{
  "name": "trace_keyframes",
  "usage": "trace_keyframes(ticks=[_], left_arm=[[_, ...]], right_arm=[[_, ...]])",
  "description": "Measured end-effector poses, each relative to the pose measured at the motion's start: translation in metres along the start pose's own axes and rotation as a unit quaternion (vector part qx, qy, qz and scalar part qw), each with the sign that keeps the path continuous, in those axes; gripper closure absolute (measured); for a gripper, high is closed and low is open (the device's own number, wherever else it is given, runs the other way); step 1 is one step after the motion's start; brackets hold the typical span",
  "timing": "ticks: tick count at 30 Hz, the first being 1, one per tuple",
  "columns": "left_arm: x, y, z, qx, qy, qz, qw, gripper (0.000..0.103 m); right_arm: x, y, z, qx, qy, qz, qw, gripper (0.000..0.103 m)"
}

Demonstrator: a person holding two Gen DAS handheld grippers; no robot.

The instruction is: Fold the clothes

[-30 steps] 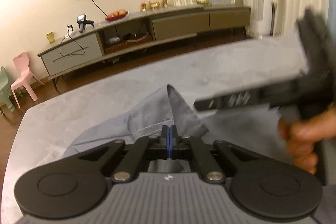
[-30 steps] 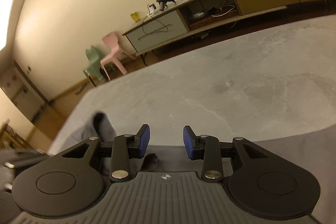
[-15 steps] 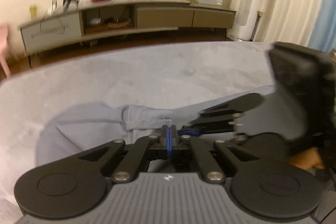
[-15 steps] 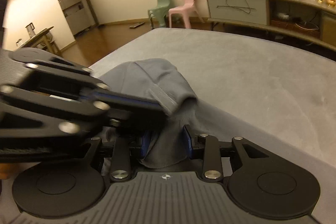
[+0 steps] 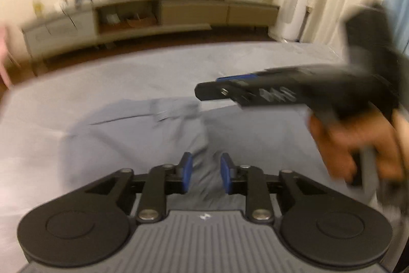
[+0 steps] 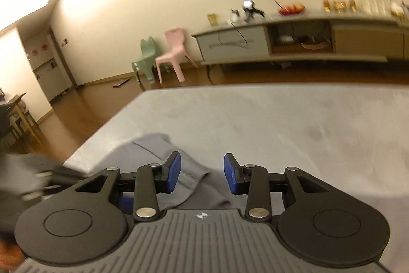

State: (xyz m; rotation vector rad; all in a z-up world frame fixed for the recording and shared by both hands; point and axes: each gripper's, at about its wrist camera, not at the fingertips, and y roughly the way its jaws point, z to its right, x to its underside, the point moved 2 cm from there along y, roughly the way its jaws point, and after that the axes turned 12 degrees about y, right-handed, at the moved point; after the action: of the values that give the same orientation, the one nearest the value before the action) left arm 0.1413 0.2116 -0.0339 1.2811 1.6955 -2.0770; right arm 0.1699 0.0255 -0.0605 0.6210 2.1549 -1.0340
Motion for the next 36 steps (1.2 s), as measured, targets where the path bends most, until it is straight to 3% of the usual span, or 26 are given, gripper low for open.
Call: trace_keyframes(ticks=[4,6,8,10,16,22,28,31,34,36], left_arm=[[0.049,-0.055,0.004,-0.038,-0.013,0.022,0.9989,0.077],[0.074,-0.083,0.005,-0.057,-0.019,0.033,0.9976,0.077],[0.095,-0.077,0.013,-0.049,-0.025,0.016,0.9984,0.077],[0.110,-0.068,0.018,-0.048,-0.025,0.008,0.9985,0.077],[0.127,-0.059,0.030,-0.072,0.020,0.008,0.9972,0.078],[0.140,-0.076,0.037,-0.060,0.029,0.023,0.9975,0.080],[0.147,-0.069,0.049,-0.074,0.073,0.023,0.9943,0.080],[0.145,-0.079,0.049,-0.078,0.081,0.050,0.9924,0.080],[0.144,-0.089,0.057,-0.057,0.097,0.082,0.9903,0.079],[0.140,-0.084,0.061,-0.056,0.108,0.075,0.9897,0.079]], right_arm=[[0.009,0.009,-0.036,-0.023,-0.053,-0.013,0.998,0.063],[0.021,0.024,-0.049,-0.004,-0.092,-0.044,0.995,0.064],[0.035,0.042,-0.053,0.037,-0.125,-0.081,0.988,0.066],[0.038,0.043,-0.046,0.051,-0.111,-0.087,0.989,0.066],[0.036,0.028,-0.031,0.032,-0.051,-0.084,0.995,0.066],[0.038,0.037,-0.061,0.099,-0.166,-0.101,0.976,0.064],[0.038,0.032,-0.056,0.099,-0.152,-0.108,0.977,0.058],[0.026,0.005,-0.066,0.101,-0.127,-0.088,0.983,0.058],[0.033,-0.068,-0.084,0.036,-0.097,-0.046,0.994,0.058],[0.057,-0.115,-0.100,-0.001,-0.106,-0.044,0.993,0.058]])
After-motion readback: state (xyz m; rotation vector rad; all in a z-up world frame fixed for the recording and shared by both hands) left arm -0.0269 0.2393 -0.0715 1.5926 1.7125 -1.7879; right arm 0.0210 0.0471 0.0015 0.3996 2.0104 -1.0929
